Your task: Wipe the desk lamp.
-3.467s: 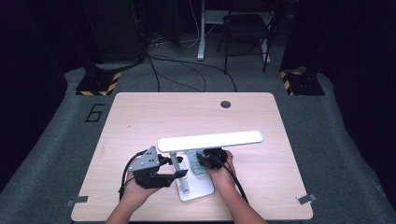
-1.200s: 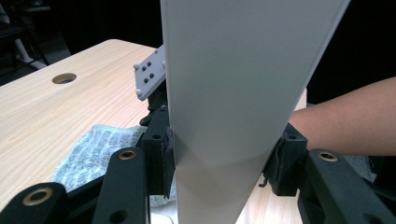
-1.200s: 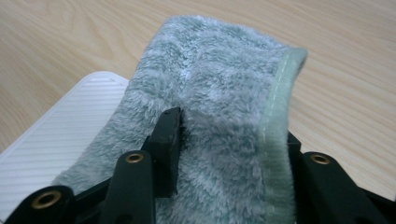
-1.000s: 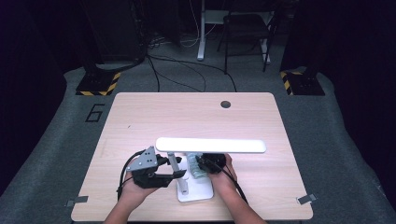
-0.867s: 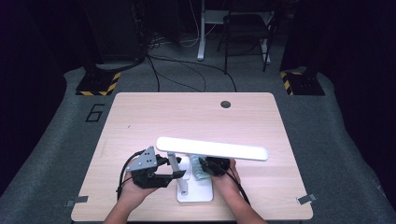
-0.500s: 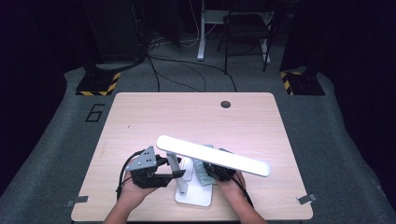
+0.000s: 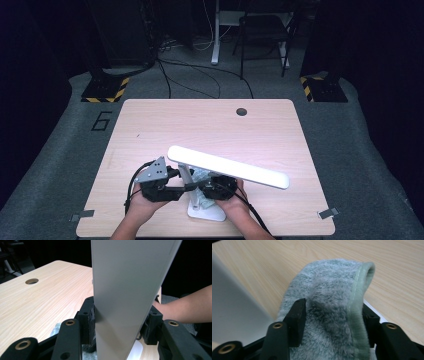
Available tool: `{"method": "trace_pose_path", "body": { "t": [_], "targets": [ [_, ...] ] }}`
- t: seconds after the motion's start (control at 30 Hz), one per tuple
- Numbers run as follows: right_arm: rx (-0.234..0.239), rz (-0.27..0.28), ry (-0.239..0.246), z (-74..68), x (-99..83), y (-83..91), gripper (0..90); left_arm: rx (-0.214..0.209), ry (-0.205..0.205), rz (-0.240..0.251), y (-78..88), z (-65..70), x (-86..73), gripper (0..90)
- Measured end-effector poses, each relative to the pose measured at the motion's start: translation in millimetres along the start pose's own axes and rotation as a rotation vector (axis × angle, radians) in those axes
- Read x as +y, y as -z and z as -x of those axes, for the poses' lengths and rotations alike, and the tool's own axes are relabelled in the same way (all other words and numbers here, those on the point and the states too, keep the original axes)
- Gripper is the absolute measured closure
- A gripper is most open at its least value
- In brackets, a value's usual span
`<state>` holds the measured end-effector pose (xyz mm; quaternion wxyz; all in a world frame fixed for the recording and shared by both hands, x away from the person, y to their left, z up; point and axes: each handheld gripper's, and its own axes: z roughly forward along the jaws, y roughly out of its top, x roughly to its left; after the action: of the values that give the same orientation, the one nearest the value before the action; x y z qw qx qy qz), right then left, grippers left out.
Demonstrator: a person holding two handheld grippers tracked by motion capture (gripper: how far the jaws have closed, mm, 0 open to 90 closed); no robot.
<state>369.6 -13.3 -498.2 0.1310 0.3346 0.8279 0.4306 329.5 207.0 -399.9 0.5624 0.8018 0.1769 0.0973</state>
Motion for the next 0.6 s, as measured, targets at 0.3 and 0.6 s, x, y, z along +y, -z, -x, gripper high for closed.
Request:
{"method": "trace_pose_path", "body": {
  "t": [0.3,0.6],
  "targets": [
    [-0.053,-0.009,0.061,6.5,2.1,-11.4,55.8,0.005,0.001,-0.005,-0.2,1.2,0.5,54.5],
    [-0.143,-0.013,0.037,25.9,15.8,-25.4,58.7,0.001,0.002,-0.002,-0.1,0.6,0.2,54.4]
  ]
}}
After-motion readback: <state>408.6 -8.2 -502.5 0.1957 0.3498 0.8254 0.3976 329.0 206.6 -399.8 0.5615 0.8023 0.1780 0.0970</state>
